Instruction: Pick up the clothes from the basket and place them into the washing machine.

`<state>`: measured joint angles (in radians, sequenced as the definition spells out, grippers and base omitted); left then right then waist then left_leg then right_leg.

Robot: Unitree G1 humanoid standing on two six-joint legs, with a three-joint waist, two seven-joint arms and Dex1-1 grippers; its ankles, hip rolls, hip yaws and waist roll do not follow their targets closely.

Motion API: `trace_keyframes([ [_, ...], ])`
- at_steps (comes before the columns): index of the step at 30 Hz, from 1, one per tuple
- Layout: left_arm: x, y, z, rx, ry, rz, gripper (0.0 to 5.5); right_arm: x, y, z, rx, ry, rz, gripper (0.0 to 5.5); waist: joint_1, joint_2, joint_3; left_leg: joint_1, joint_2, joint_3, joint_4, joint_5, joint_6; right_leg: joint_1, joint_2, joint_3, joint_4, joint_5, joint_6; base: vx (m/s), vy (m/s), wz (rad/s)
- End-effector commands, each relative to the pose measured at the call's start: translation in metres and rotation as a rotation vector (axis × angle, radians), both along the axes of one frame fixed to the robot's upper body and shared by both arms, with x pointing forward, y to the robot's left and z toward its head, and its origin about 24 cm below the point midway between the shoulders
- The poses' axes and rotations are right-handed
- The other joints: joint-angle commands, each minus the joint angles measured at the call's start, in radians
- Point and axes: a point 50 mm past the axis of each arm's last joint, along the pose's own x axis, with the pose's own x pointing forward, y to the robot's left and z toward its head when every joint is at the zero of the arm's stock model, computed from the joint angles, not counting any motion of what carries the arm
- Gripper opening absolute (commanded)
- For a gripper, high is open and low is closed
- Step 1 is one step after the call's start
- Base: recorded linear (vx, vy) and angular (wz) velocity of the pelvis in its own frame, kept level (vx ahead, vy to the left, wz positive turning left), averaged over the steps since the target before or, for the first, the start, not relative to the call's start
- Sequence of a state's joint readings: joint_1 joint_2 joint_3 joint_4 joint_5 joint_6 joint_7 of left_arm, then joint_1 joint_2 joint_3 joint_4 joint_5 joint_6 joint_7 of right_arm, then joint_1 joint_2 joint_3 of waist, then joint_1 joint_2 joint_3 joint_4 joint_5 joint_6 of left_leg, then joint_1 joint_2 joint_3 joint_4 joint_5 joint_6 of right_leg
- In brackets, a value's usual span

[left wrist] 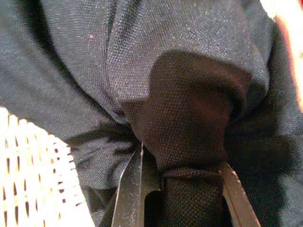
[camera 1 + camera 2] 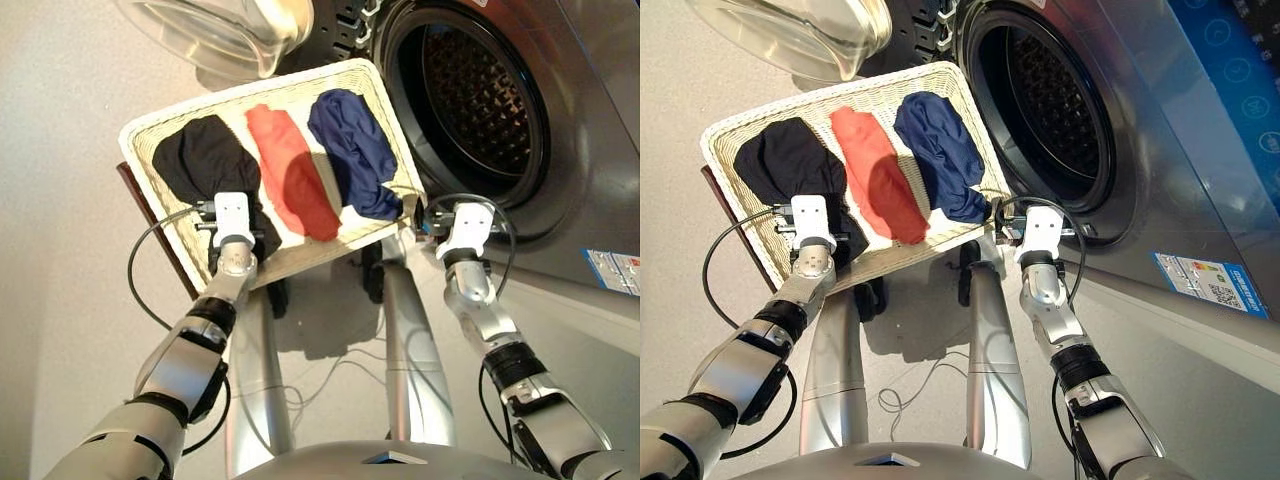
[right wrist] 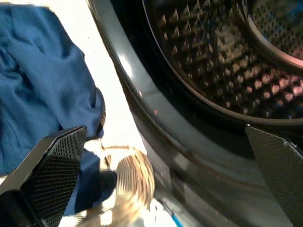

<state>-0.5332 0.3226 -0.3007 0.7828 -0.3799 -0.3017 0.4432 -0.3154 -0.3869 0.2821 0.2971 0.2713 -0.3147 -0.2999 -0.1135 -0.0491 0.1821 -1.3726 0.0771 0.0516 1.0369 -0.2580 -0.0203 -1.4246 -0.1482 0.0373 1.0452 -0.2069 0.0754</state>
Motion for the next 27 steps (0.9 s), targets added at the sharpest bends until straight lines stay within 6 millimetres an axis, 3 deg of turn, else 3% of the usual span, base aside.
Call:
trace_keyframes([
  [1, -0.016, 0.015, 0.022, 0.024, -0.194, 0.022, 0.00, -0.008, -0.008, 0.043, -0.178, -0.253, -0.007, 5.50, 0.012, 0.033, -0.006, -0.012, -0.050, -0.051, -0.032, 0.012, 0.037, 0.063, -0.015, -0.010, -0.110, 0.050, -0.024, 0.000, 0.000, 0.000],
  [5, -0.040, 0.017, 0.048, 0.215, -0.346, -0.045, 0.00, -0.007, -0.012, 0.062, -0.482, -0.367, -0.053, 5.50, 0.037, 0.035, -0.008, -0.012, -0.058, -0.055, -0.037, 0.009, 0.037, 0.066, -0.016, -0.015, -0.110, 0.043, -0.022, 0.000, 0.000, 0.000],
  [12, -0.068, 0.009, 0.086, 0.242, -0.545, -0.199, 0.00, -0.003, -0.020, 0.088, -0.895, -0.521, -0.135, 5.50, 0.068, 0.045, -0.020, -0.008, -0.068, -0.061, -0.057, 0.016, 0.037, 0.070, -0.023, -0.020, -0.117, 0.042, -0.016, 0.000, 0.000, 0.000],
  [14, -0.071, 0.009, 0.089, 0.227, -0.554, -0.224, 0.00, -0.003, -0.018, 0.092, -0.934, -0.537, -0.130, 5.50, 0.068, 0.048, -0.021, -0.005, -0.069, -0.060, -0.059, 0.016, 0.037, 0.071, -0.023, -0.019, -0.117, 0.041, -0.016, 0.000, 0.000, 0.000],
  [20, -0.094, -0.013, 0.120, 0.045, -0.672, -0.553, 0.00, -0.004, -0.019, 0.113, -1.242, -0.662, -0.136, 5.50, 0.087, 0.057, -0.029, -0.001, -0.068, -0.058, -0.062, 0.018, 0.035, 0.071, -0.029, -0.014, -0.114, 0.042, -0.012, 0.000, 0.000, 0.000],
  [27, -0.106, -0.045, 0.133, -0.144, -0.602, -0.938, 0.00, -0.006, -0.013, 0.128, -1.527, -0.761, -0.069, 5.50, 0.087, 0.065, -0.040, -0.013, -0.063, -0.059, -0.046, 0.016, 0.032, 0.055, -0.033, -0.007, -0.101, 0.049, -0.007, 0.000, 0.000, 0.000],
])
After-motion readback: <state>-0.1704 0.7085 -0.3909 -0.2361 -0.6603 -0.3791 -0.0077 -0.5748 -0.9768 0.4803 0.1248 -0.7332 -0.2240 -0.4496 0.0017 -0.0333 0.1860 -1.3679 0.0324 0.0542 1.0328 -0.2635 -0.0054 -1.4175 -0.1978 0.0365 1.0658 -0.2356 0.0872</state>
